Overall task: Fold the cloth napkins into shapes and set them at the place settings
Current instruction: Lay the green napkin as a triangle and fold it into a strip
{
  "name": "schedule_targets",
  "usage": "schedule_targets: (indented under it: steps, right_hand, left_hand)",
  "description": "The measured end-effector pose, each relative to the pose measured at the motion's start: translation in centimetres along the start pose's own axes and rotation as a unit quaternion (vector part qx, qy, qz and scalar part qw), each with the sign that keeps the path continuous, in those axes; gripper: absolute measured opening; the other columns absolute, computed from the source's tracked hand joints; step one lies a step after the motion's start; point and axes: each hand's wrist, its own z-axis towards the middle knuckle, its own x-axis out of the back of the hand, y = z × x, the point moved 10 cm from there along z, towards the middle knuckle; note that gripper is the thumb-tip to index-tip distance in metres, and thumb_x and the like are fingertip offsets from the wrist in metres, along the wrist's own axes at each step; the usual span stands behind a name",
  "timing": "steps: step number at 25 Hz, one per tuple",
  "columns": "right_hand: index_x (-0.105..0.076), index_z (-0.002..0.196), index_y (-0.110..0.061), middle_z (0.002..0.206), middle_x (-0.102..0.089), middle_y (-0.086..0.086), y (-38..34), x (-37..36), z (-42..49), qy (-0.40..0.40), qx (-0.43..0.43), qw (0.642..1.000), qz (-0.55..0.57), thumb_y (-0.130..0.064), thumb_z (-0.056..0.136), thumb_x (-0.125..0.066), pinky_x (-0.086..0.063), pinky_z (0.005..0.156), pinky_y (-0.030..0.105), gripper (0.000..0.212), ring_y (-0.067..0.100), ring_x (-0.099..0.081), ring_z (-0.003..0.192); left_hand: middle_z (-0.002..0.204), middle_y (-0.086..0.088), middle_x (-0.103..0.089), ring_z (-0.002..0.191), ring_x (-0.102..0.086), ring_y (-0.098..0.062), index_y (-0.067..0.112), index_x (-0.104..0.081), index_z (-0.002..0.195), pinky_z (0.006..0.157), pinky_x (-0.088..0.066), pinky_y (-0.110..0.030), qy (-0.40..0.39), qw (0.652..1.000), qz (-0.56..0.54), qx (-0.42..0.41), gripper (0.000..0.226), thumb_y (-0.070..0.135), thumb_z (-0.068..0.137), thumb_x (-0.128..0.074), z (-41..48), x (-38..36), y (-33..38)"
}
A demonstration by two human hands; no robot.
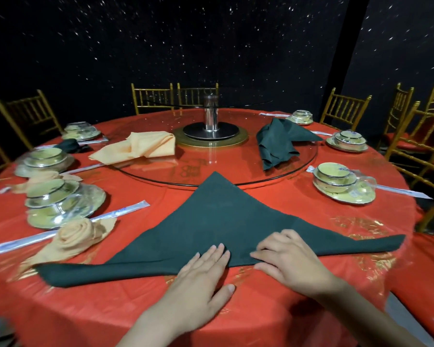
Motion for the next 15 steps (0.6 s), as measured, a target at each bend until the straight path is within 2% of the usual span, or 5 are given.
schedule_targets:
  steps: [3,8,11,15]
  right_hand:
    - [-0.073,0.093,-0.031,0.086,-0.063,-0.019,0.2,0.2,-0.1,0.014,-0.008,1.000,0.020,-0.050,0.092,-0.041,-0.032,0.077,0.024,0.037,0.005,-0.058,0.079]
    - [-0.073,0.092,-0.032,0.084,-0.062,-0.021,0.4,0.3,-0.3,0.024,-0.031,0.998,0.048,-0.054,0.096,-0.032,-0.032,0.077,0.026,0.047,0.002,-0.052,0.080]
    - [-0.073,0.092,-0.033,0.084,-0.062,-0.023,0.6,0.2,-0.3,0.020,-0.039,0.997,0.056,-0.056,0.096,-0.030,-0.031,0.077,0.024,0.049,-0.002,-0.049,0.083]
    - [-0.074,0.092,-0.033,0.085,-0.062,-0.024,0.7,0.4,-0.2,0.022,-0.049,0.996,0.075,-0.058,0.094,-0.031,-0.032,0.078,0.026,0.050,-0.003,-0.049,0.084]
  left_hand:
    - [0.150,0.022,0.011,0.136,0.018,0.009,0.031,-0.003,0.150,0.115,0.012,-0.021,-0.016,1.000,0.003,-0.019,0.090,0.074,0.071,0.007,-2.2,0.8,-2.9]
    - [0.153,0.027,0.002,0.137,0.016,0.010,0.041,-0.005,0.148,0.114,0.013,-0.031,-0.029,0.999,0.037,-0.008,0.076,0.076,0.081,0.004,-7.0,2.0,-9.1]
    - [0.150,0.033,0.007,0.137,0.020,0.008,0.047,-0.001,0.146,0.113,0.017,-0.032,-0.041,0.997,0.066,0.003,0.068,0.074,0.084,0.002,-9.4,2.5,-11.5]
    - [0.153,0.028,0.002,0.141,0.014,0.003,0.043,-0.005,0.148,0.113,0.014,-0.033,-0.001,0.998,0.064,0.022,0.063,0.069,0.091,-0.005,-11.7,3.3,-14.3]
